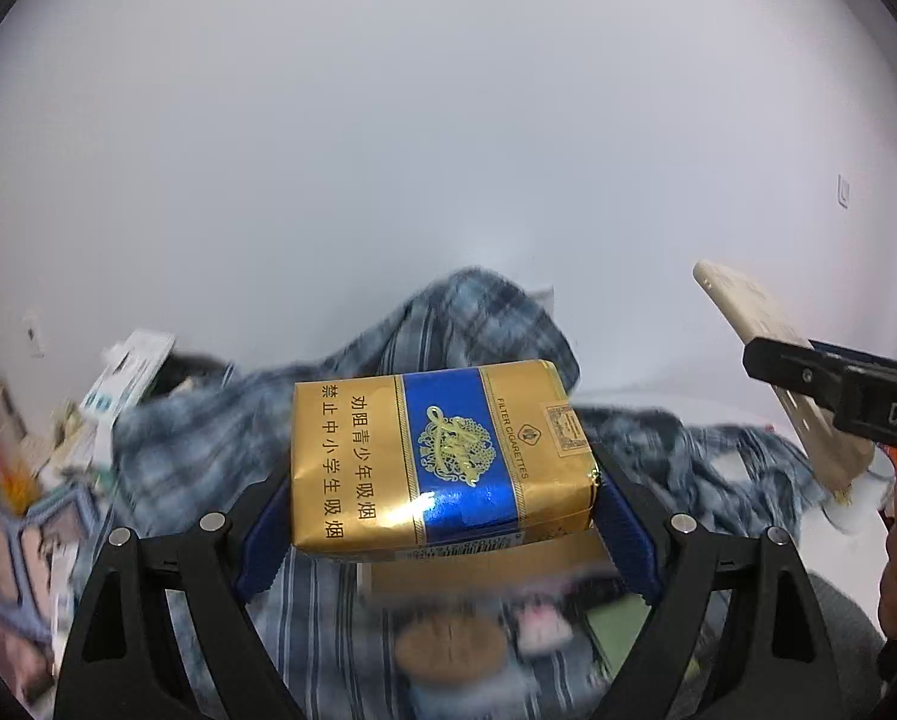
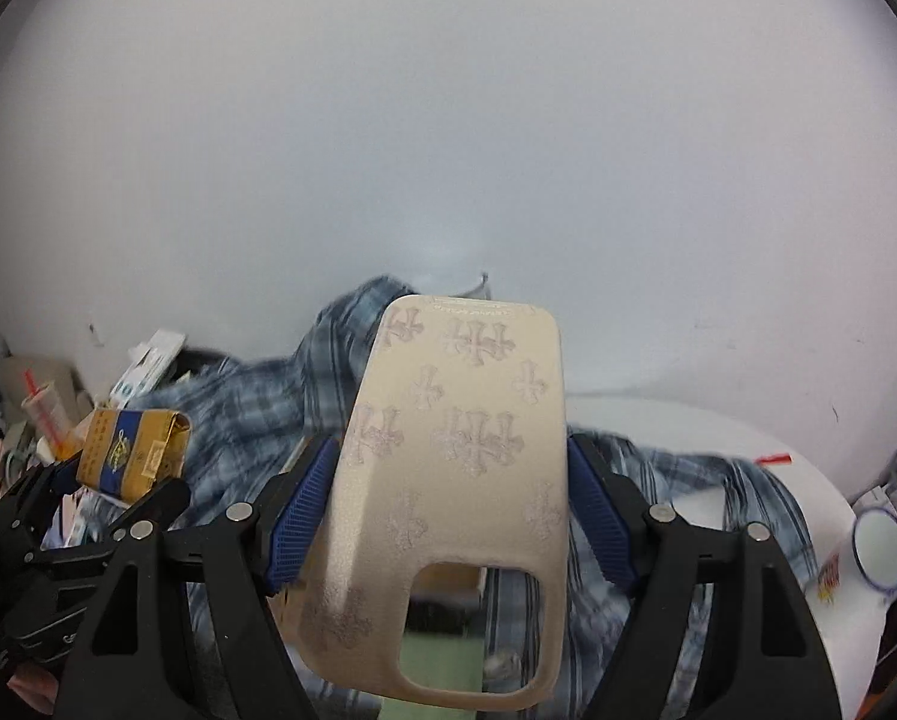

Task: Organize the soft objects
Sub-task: 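Lower the phone case and cigarette pack into the box and open both tools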

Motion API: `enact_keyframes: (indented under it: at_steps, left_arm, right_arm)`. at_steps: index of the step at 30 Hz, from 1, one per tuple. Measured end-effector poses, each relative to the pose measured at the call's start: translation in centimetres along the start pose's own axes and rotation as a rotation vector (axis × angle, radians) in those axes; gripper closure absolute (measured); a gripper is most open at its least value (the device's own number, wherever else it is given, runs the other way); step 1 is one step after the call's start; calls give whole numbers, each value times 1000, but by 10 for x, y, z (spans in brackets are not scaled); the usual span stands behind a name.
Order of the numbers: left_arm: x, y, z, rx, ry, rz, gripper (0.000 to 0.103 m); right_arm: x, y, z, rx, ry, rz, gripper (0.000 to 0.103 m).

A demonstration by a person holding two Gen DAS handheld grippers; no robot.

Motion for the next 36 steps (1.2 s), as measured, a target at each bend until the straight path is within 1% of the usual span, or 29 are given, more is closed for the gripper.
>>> enact_keyframes:
  at_steps: [3, 7, 10, 15, 18, 20, 23, 26, 28, 29, 30, 31, 32, 34, 36]
  left_arm:
    - [25, -32, -6, -7, -9, 26, 14]
    - [36, -68, -15, 12, -5, 25, 14]
    - [28, -89, -24, 22, -8, 3, 14]
    - [5, -111, -32, -10, -13, -40, 14]
    - [-5, -117, -28, -32, -25, -48, 14]
    - [-11, -121, -28, -23, -38, -54, 14]
    - [-17, -131, -32, -4, -40, -87, 14]
    - [-23, -138, -34, 3, -47, -103, 12]
    - [-25, -141, -34, -7, -45, -105, 7]
    - [-25, -141, -35, -14, -41, -97, 3]
    - [-25, -141, -35, -25, -34, -81, 0]
    - [-26, -140, -36, -27, -29, -60, 0]
    - [-26, -140, -37, -14, -30, -49, 0]
    - [-28, -141, -38, 24, -50, -39, 0]
    - [-29, -143, -37, 29, -71, -49, 0]
  right_arm:
    - [9, -34, 7, -18, -64, -31, 28]
    - [2, -72, 14, -8, -108, -64, 28]
    - [-13, -95, 11, -1, -94, -79, 28]
    - [-37, -117, 5, 36, -76, -88, 28]
    - [-51, -129, 3, 48, -57, -105, 28]
    - [-58, -136, 3, 45, -44, -127, 28]
    - [-67, -145, 1, 46, -30, -153, 28]
    - [-74, -152, 2, 45, -22, -167, 28]
    - [-77, -158, 3, 49, -27, -177, 27]
    - [-79, -159, 3, 47, -29, -177, 26]
    - [-80, -161, 4, 38, -27, -178, 18]
    - [-81, -162, 5, 28, -24, -176, 8]
    - [-81, -161, 8, 13, -25, -166, 6]
    - [-80, -159, 12, -1, -32, -152, 6]
    - [-77, -157, 15, 5, -45, -148, 6]
Point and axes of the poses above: each gripper's, at about its wrist camera, not at the fingertips, and y roughly against the way its jaws point, z to its right, x to its top, the point moved 4 cm from there along -y, roughly the way its jaws point, and after that the axes turned 6 degrees about z, right-handed, at the moved point
